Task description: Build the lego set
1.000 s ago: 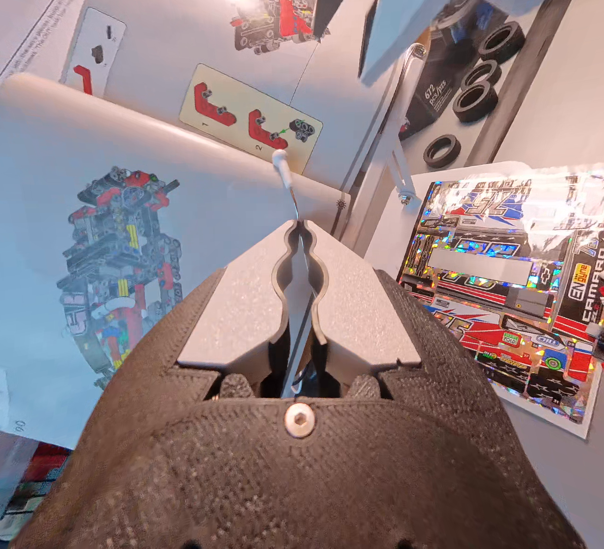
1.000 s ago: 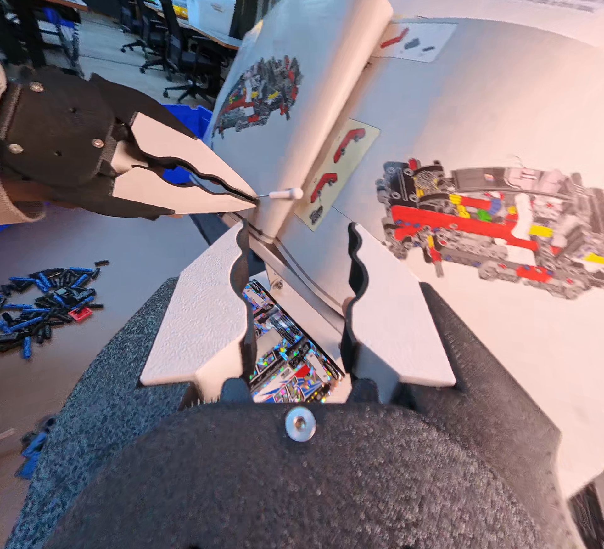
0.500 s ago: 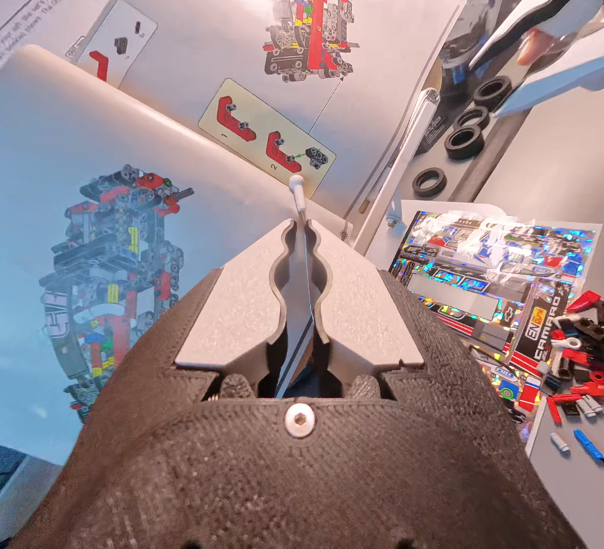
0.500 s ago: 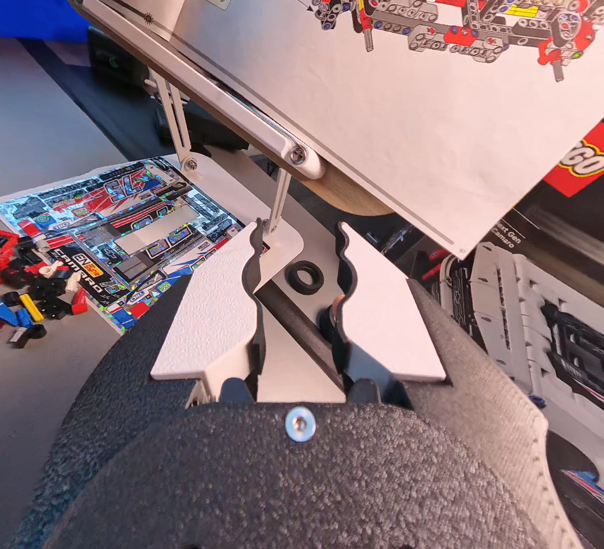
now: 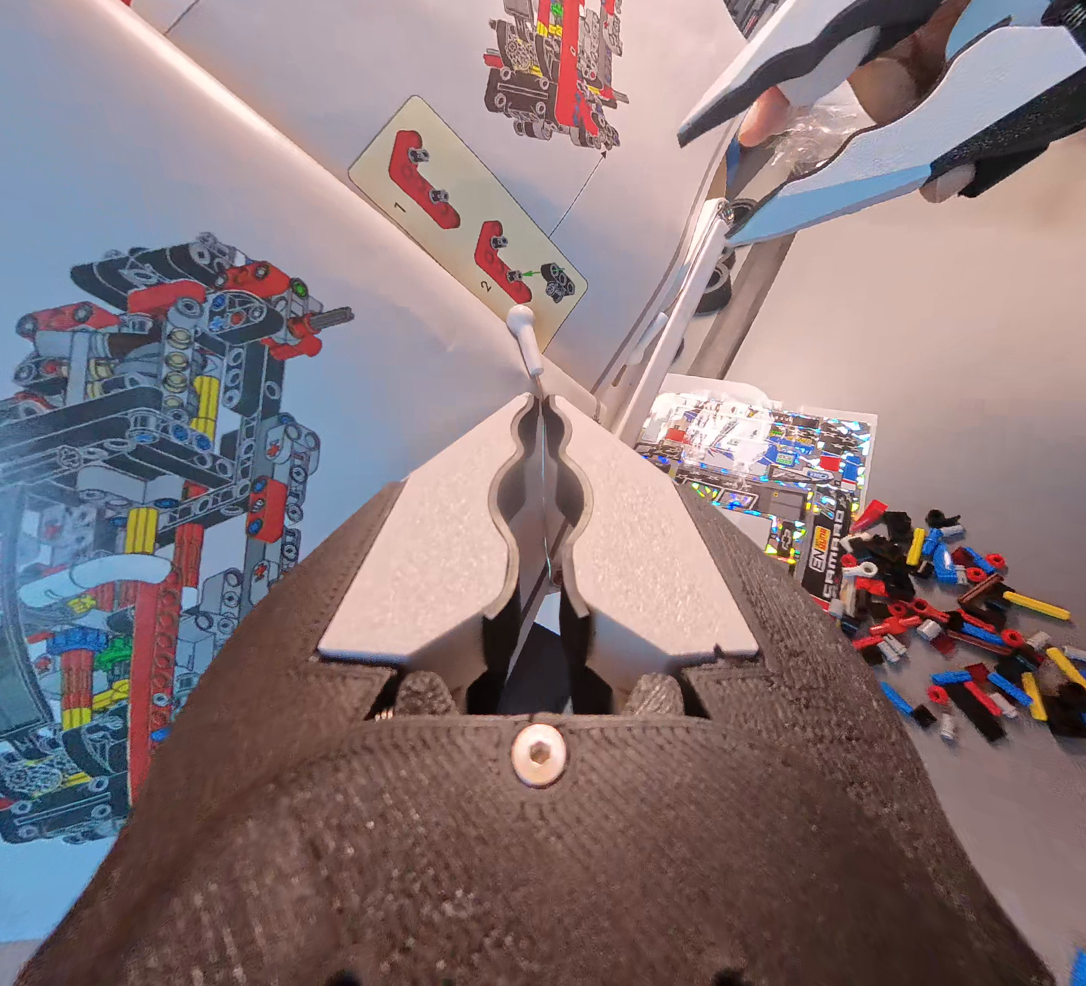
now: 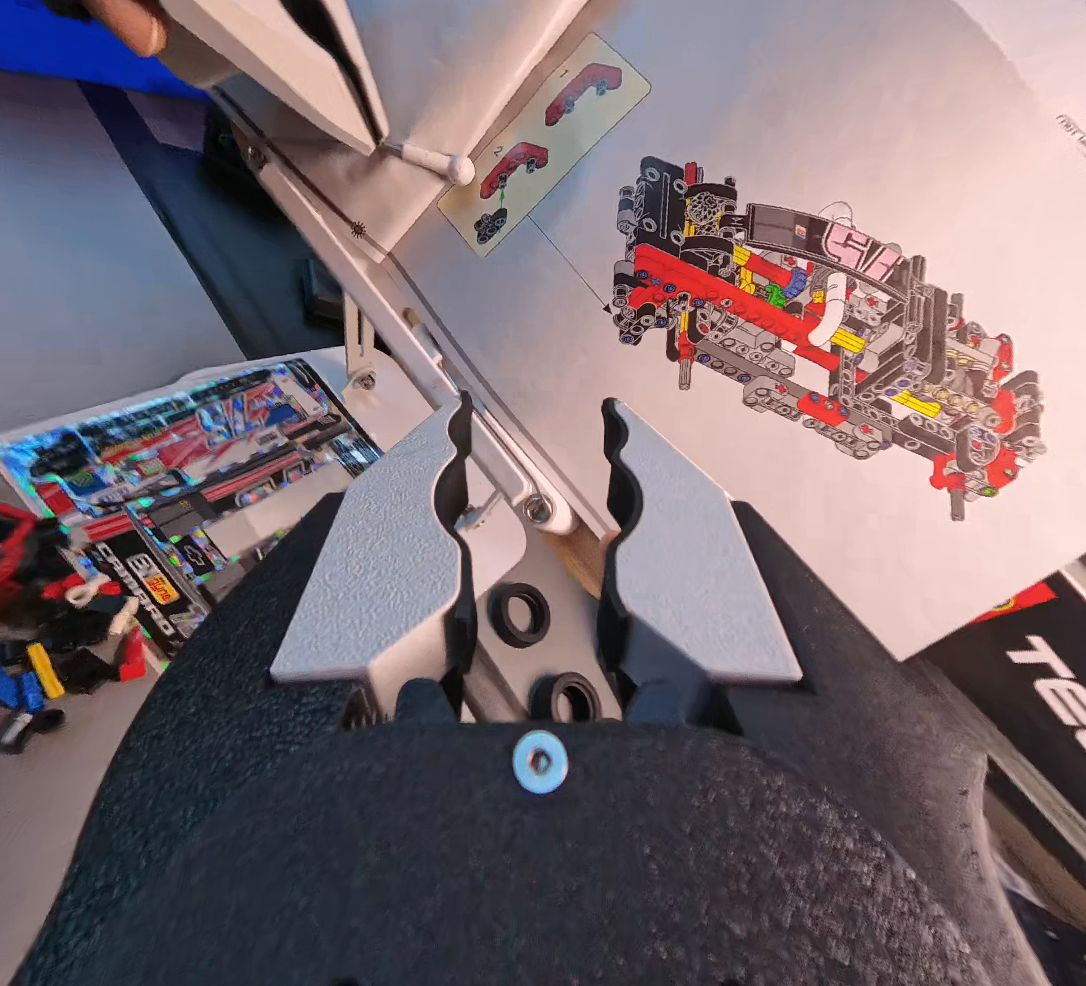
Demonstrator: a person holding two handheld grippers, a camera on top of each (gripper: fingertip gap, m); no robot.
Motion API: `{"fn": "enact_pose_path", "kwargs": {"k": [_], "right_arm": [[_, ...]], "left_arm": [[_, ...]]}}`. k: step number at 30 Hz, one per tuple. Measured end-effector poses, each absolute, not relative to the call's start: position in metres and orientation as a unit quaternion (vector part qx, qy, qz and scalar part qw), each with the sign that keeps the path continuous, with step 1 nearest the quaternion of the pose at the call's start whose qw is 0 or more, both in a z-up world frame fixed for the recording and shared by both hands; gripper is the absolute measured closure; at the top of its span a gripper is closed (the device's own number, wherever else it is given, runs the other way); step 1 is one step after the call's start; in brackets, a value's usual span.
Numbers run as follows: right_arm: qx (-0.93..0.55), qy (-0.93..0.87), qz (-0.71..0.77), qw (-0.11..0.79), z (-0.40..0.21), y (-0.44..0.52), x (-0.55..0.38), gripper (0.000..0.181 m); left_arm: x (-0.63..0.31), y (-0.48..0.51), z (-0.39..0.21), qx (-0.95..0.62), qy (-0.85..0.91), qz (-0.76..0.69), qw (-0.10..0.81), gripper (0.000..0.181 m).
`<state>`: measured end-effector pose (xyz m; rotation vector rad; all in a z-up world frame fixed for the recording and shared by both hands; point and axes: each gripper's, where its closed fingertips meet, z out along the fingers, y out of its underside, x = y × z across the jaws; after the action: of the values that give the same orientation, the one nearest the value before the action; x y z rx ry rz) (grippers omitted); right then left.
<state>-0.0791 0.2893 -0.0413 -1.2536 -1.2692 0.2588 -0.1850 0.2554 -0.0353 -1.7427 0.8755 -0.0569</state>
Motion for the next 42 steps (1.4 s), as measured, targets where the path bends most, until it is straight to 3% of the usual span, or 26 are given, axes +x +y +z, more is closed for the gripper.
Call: {"fn": "enact_pose_path", "kwargs": {"k": [4,7,11,14,17,20,22,38,42], "right_arm": [[-0.629,-0.477,0.173,0.589,-0.033,0.309,-0.079,0.141],[-0.637,-0.446,0.175,0.604,-0.03,0.321,-0.071,0.154],[-0.642,-0.331,0.183,0.667,0.007,0.349,-0.027,0.131],[-0.686,-0.262,0.199,0.649,0.007,0.39,0.006,0.101],[-0.691,-0.27,0.332,0.582,-0.003,0.394,-0.006,0.128],[-0.669,-0.285,0.335,0.599,0.004,0.394,0.008,0.17],[-0.652,-0.31,0.346,0.599,0.006,0.384,0.008,0.181],[-0.636,-0.296,0.341,0.626,0.005,0.389,0.047,0.181],[-0.641,-0.27,0.333,0.637,0.013,0.391,0.06,0.154]], "left_arm": [[-0.185,0.249,-0.034,-0.74,0.346,-0.022,0.576,0.181],[-0.2,0.244,-0.027,-0.731,0.297,0.018,0.613,0.177],[-0.231,0.23,-0.021,-0.731,0.213,0.01,0.648,0.169],[-0.252,0.228,-0.029,-0.742,0.178,0.019,0.646,0.168],[-0.262,0.233,-0.034,-0.747,0.159,0.031,0.645,0.171],[-0.268,0.237,-0.029,-0.74,0.144,0.054,0.655,0.181],[-0.267,0.241,-0.028,-0.739,0.146,0.058,0.655,0.181],[-0.248,0.257,-0.016,-0.712,0.186,0.131,0.665,0.181],[-0.247,0.248,-0.014,-0.71,0.183,0.116,0.67,0.176]]}}
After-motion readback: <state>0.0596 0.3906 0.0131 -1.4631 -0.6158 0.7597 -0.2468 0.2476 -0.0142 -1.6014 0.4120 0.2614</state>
